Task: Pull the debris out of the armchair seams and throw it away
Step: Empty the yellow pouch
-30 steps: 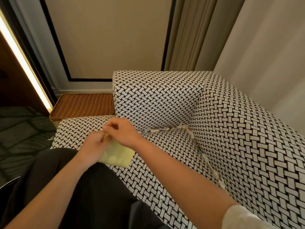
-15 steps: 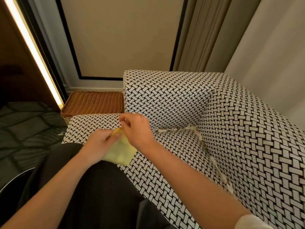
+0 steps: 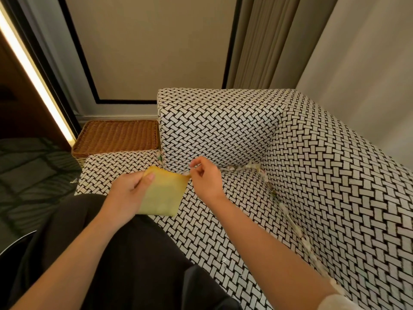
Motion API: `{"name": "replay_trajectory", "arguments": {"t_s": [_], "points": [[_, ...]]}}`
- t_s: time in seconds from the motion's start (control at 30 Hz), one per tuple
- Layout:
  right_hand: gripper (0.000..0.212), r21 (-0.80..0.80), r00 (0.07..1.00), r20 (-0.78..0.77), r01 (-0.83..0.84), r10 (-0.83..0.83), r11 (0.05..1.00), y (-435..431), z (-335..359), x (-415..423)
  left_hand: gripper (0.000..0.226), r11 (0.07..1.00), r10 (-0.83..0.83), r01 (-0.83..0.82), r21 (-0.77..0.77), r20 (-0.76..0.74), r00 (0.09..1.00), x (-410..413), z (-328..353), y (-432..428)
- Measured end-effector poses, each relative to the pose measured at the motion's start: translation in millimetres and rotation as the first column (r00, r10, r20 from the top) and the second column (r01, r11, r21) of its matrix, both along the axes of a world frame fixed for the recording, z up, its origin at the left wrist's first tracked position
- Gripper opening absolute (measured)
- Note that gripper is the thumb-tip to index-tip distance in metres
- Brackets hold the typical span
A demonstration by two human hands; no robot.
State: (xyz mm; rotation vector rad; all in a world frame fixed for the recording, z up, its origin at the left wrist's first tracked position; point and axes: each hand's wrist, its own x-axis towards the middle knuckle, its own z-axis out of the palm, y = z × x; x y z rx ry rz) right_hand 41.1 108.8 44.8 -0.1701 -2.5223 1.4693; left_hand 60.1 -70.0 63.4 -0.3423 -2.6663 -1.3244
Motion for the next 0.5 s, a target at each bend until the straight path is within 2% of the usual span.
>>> {"name": "replay_trajectory", "arguments": {"t_s": [0.1, 0.17, 0.23, 0.3, 0.37, 0.4, 0.5], "points": [[0.015, -0.117, 0.998, 0.013, 0.069, -0.068, 0.991, -6, -3, -3, 0.042, 0.999, 0.035, -0.035, 0.037, 0.001, 0.999, 1, 3, -3], [0.02, -0.234, 0.994, 0.071, 0.095, -0.081, 0.967, -11, -5, 0, 0.044, 0.978, 0.12, -0.127, 0.163, 0.052, 0.991, 2, 6, -7], [0.028, -0.41, 0.982, 0.173, 0.004, 0.074, 0.912, -19, -4, 5, 0.043, 0.916, 0.181, -0.218, 0.338, 0.139, 0.974, 2, 11, -13], [0.033, -0.58, 0.917, 0.223, -0.147, 0.33, 0.801, -28, -5, 12, 0.034, 0.836, 0.171, -0.262, 0.483, 0.226, 0.959, -1, 14, -15], [0.031, -0.681, 0.854, 0.211, -0.221, 0.476, 0.698, -35, -5, 17, 0.03, 0.828, 0.159, -0.266, 0.493, 0.247, 0.956, -5, 12, -14], [0.032, -0.689, 0.84, 0.212, -0.234, 0.5, 0.686, -39, -5, 17, 0.031, 0.835, 0.169, -0.273, 0.477, 0.248, 0.954, -9, 10, -13], [0.035, -0.638, 0.845, 0.218, -0.255, 0.488, 0.726, -50, -6, 7, 0.041, 0.819, 0.239, -0.356, 0.449, 0.297, 0.925, -25, 6, -18]]}}
